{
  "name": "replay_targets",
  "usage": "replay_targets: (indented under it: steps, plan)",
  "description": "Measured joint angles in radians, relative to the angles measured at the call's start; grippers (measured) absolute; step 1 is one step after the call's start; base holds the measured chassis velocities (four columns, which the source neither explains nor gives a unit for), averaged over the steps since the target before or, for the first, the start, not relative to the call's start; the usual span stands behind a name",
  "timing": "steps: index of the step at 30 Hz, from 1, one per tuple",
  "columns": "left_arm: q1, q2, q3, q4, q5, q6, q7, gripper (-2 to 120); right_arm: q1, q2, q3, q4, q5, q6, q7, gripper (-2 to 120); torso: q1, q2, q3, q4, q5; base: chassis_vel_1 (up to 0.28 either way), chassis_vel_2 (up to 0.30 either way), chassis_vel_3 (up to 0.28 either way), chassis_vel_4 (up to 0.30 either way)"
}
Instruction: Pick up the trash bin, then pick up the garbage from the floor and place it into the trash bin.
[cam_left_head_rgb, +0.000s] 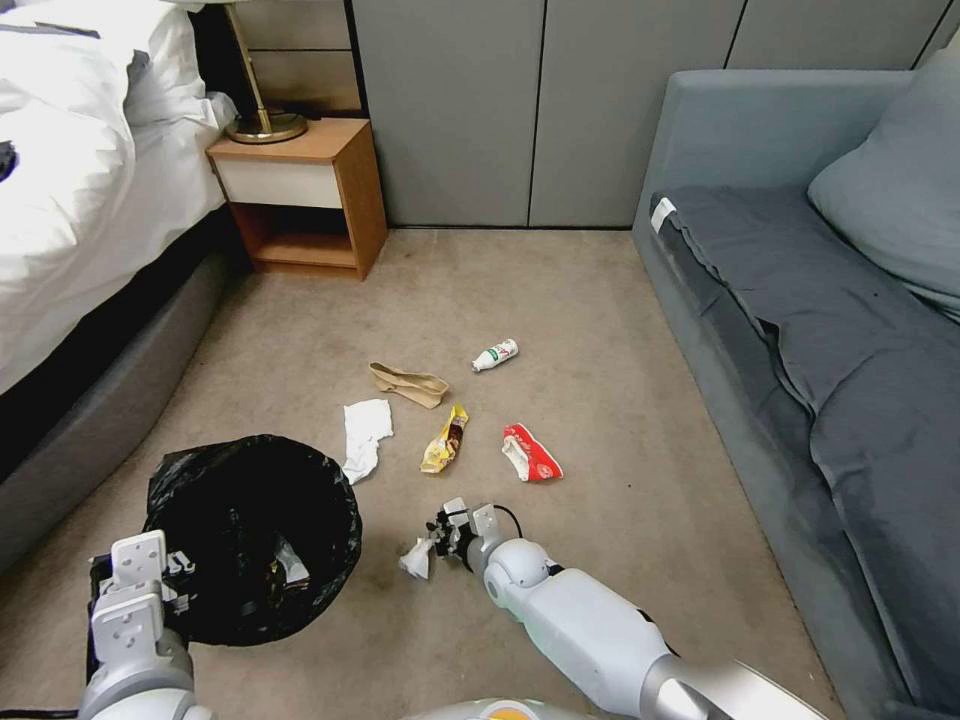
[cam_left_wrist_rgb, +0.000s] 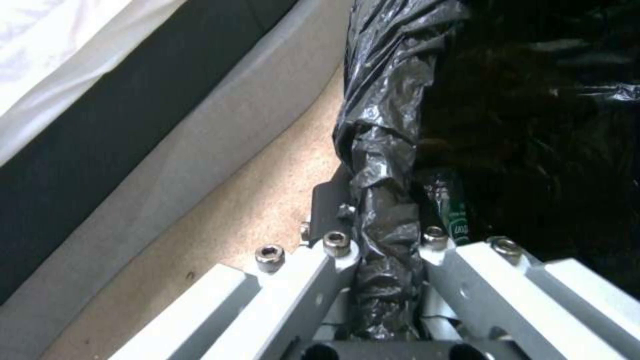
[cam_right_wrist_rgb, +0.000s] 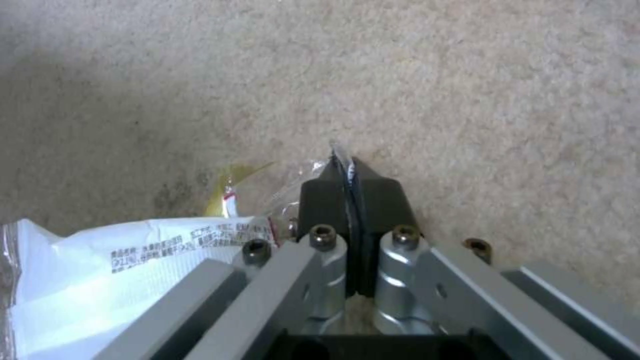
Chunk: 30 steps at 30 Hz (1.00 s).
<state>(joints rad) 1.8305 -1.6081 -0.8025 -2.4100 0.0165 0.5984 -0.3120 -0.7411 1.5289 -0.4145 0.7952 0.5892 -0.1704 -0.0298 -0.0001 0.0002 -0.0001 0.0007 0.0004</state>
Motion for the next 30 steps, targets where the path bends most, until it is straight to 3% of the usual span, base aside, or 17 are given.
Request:
replay_targets:
  steps: [11, 15, 18, 20, 21, 23, 25, 27, 30]
  plan:
    - [0.005, 0.000, 0.000, -0.005, -0.001, 0.000, 0.000, 1, -0.015, -0.025, 0.005, 0.048, -0.026, 0.026, 0.020, 0, 0.000, 0.000, 0.000, -0.0003, -0.0002, 0.000, 0.000, 0.000, 0.000]
    - [0.009, 0.000, 0.000, -0.007, -0.001, 0.000, 0.000, 1, -0.030, -0.055, 0.024, 0.134, -0.047, 0.068, 0.045, 0, 0.000, 0.000, 0.000, -0.0007, -0.0005, 0.000, 0.000, 0.000, 0.000]
    - [0.011, 0.000, -0.002, -0.008, -0.002, -0.001, 0.000, 1, -0.055, -0.094, 0.075, 0.290, -0.113, 0.167, 0.059, 0, 0.000, 0.000, 0.000, -0.0007, -0.0005, 0.000, 0.000, 0.000, 0.000]
    - [0.011, 0.000, -0.003, -0.008, -0.003, -0.002, 0.000, 1, -0.059, -0.099, 0.084, 0.317, -0.129, 0.186, 0.059, 0, 0.000, 0.000, 0.000, -0.0007, -0.0005, 0.000, 0.000, 0.000, 0.000]
    - [0.011, 0.000, -0.006, -0.008, -0.004, -0.002, 0.000, 1, -0.076, -0.115, 0.124, 0.417, -0.217, 0.259, 0.046, 0, 0.000, 0.000, 0.000, -0.0007, -0.0003, 0.000, 0.000, 0.000, 0.000]
    - [0.011, 0.000, -0.007, -0.008, -0.005, -0.002, 0.000, 1, -0.082, -0.121, 0.142, 0.455, -0.271, 0.293, 0.040, 0, 0.000, 0.000, 0.000, -0.0006, -0.0003, 0.000, 0.000, 0.000, 0.000]
    - [0.011, 0.000, -0.010, -0.008, -0.008, -0.002, 0.000, 1, -0.098, -0.137, 0.191, 0.569, -0.432, 0.382, 0.023, 0, 0.000, 0.000, 0.000, -0.0009, -0.0004, 0.000, 0.000, 0.000, 0.000]
    - [0.010, 0.000, -0.010, -0.008, -0.009, -0.002, 0.000, 1, -0.100, -0.141, 0.203, 0.603, -0.468, 0.404, 0.021, 0, 0.000, 0.000, 0.000, -0.0008, -0.0004, 0.000, 0.000, 0.000, 0.000]
    - [0.003, 0.000, -0.011, -0.003, -0.011, -0.002, 0.000, 1, -0.095, -0.159, 0.231, 0.763, -0.556, 0.472, 0.017, 0, 0.000, 0.000, 0.000, -0.0008, -0.0004, 0.000, 0.000, 0.000, 0.000]
